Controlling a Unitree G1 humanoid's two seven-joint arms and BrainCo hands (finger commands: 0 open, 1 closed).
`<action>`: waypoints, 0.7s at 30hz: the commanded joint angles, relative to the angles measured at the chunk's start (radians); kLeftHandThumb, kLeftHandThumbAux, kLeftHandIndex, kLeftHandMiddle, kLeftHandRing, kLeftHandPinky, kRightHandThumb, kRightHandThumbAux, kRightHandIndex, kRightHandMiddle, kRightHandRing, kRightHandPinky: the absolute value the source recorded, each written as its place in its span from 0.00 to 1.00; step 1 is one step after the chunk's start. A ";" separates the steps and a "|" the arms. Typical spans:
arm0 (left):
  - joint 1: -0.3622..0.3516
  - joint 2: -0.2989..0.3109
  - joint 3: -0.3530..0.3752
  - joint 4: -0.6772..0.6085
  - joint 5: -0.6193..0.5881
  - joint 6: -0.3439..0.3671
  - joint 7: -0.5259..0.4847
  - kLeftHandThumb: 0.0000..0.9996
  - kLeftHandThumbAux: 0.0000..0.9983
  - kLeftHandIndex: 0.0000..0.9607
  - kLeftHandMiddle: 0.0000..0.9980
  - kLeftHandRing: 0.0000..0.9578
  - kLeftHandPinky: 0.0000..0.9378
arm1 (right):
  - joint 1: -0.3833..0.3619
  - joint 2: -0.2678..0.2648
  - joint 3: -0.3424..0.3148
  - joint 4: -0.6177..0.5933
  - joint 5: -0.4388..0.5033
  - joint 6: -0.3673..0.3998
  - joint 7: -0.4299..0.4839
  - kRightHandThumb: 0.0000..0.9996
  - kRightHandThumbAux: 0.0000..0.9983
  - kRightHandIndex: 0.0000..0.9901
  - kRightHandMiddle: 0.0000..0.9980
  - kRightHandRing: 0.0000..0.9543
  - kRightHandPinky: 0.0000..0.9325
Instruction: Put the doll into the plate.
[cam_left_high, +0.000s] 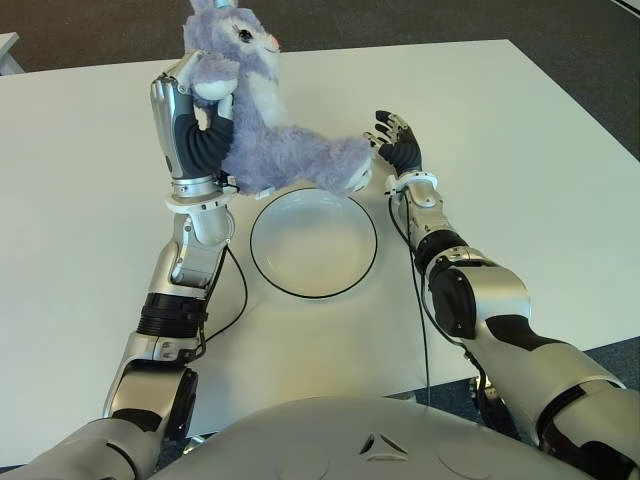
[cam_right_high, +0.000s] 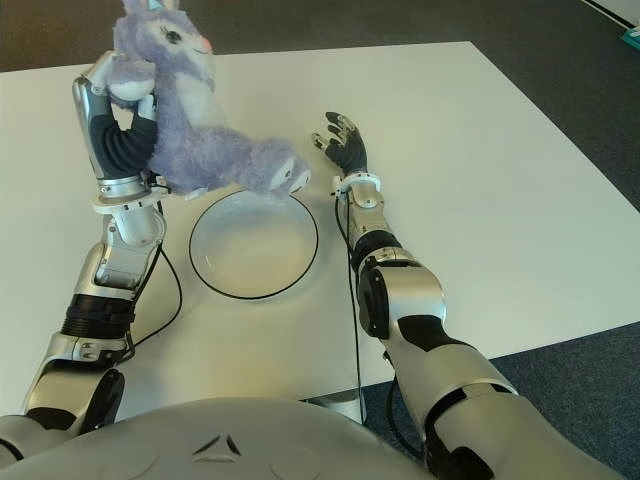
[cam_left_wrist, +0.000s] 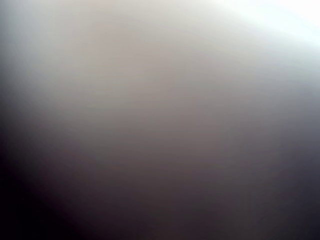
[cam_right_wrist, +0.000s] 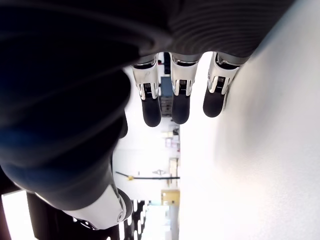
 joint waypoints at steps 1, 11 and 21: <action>0.023 -0.003 -0.009 -0.021 -0.011 -0.010 -0.034 0.73 0.69 0.46 0.86 0.90 0.90 | 0.030 0.009 0.000 0.032 -0.005 0.037 0.003 0.42 0.86 0.18 0.13 0.10 0.11; 0.032 -0.015 -0.026 -0.042 -0.049 -0.038 -0.096 0.74 0.69 0.46 0.85 0.90 0.88 | 0.027 0.011 -0.005 0.032 0.000 0.038 0.008 0.45 0.87 0.18 0.14 0.11 0.11; -0.009 -0.018 -0.041 -0.003 -0.023 -0.120 -0.073 0.74 0.69 0.46 0.85 0.89 0.89 | 0.026 0.012 -0.008 0.032 0.002 0.035 0.015 0.44 0.86 0.16 0.14 0.11 0.11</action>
